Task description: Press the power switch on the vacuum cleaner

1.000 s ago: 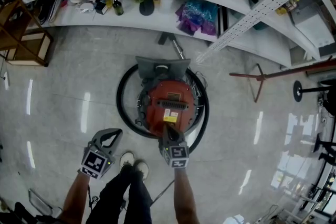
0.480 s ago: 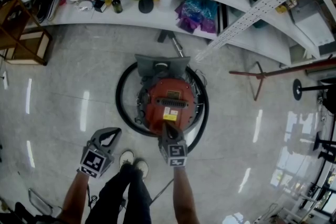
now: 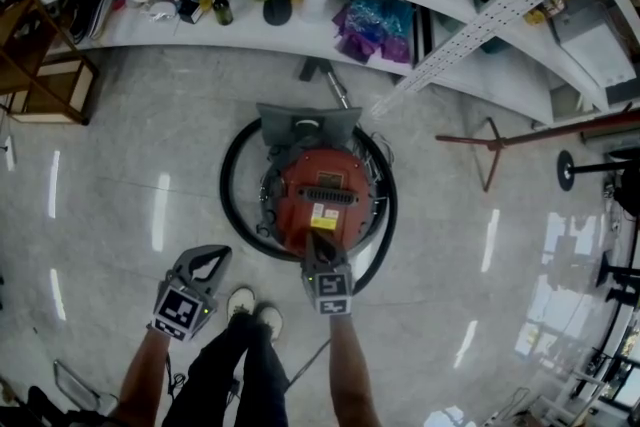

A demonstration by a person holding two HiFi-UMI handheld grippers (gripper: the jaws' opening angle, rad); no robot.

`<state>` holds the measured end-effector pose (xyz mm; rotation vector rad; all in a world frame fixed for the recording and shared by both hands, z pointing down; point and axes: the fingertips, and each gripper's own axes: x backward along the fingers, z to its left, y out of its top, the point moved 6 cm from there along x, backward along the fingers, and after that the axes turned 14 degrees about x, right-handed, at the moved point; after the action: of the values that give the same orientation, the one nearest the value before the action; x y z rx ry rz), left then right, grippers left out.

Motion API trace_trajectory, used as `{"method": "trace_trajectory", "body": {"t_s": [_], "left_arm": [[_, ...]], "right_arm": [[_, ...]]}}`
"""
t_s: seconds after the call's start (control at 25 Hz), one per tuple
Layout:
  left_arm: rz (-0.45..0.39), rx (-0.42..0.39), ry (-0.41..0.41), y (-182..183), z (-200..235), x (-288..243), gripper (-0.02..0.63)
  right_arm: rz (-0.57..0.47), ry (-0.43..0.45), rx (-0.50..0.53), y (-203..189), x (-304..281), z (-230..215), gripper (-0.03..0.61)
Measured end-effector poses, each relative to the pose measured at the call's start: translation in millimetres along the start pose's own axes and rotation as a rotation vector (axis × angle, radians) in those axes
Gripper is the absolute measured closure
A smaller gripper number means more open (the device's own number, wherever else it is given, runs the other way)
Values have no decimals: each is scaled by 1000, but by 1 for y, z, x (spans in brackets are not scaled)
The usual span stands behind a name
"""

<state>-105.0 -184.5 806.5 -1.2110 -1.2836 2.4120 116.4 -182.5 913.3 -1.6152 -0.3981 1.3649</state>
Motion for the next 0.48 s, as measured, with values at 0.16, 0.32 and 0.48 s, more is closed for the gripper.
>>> {"method": "trace_trajectory", "body": {"t_s": [0.16, 0.32, 0.48], "left_arm": [[-5, 5, 4, 1, 3, 2, 607], [-9, 14, 7, -1, 2, 3, 607], [-21, 36, 8, 1, -4, 3, 607]], "right_arm": [[10, -7, -14, 3, 1, 0, 566], [-8, -13, -6, 0, -1, 0, 567], [14, -17, -31, 3, 2, 0, 566]]}}
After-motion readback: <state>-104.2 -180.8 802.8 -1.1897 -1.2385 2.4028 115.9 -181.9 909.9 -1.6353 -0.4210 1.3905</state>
